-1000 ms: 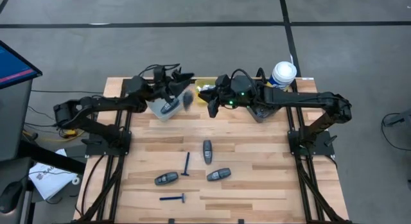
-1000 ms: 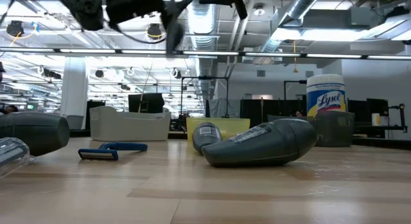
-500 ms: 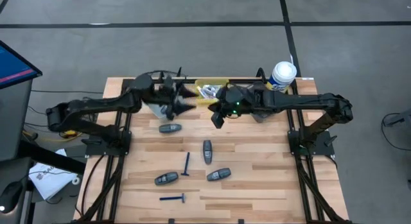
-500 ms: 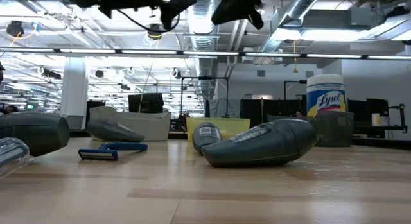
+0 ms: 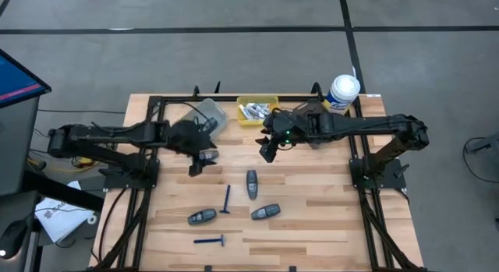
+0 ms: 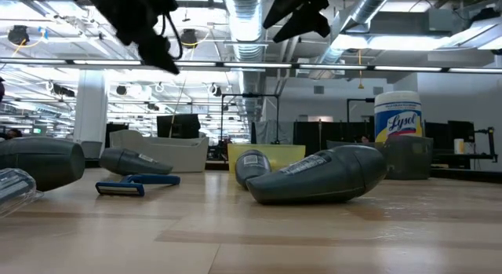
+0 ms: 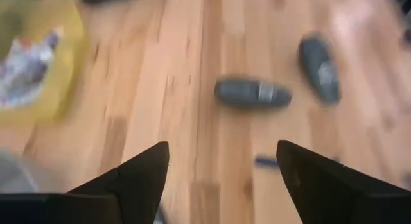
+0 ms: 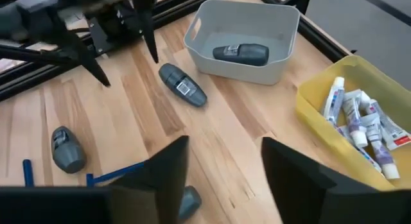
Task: Pick & Place Travel size toiletries
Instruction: Put the gray deodorant into the gray bin
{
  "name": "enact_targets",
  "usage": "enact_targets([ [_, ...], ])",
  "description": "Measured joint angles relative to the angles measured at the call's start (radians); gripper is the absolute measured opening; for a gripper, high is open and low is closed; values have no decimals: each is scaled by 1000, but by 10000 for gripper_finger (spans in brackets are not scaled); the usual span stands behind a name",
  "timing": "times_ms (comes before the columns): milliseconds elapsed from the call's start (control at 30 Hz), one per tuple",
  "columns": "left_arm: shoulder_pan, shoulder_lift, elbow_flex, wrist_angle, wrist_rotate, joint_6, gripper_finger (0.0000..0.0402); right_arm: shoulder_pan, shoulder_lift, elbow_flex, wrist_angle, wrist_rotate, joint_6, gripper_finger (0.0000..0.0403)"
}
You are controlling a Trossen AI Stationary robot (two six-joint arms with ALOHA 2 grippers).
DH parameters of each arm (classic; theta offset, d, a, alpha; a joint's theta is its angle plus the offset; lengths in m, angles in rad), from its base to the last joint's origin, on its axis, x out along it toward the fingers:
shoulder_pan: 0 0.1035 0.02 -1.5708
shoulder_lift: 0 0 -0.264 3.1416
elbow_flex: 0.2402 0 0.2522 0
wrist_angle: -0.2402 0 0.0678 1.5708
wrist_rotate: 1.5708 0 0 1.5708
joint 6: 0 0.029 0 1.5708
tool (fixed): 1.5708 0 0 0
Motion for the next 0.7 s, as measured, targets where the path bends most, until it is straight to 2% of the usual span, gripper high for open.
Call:
enact_targets([
  [133,-60,3,-45,18,-72,0,286,-6,0,0,0,0,-1,231],
  [233,-73,17,-98,40,-104,-2,286,-9,0,0,-1,0,-4,246],
  [367,-66,54,-161,56,-204,-5,286,-13,0,0,-1,0,-4,248],
  [533,-59,135,-195,157,-222,-7,286,-13,0,0,-2,0,-4,248],
  [700,-51,257,-197,151,-309,-8,286,-13,0,0,-8,-2,12,248],
])
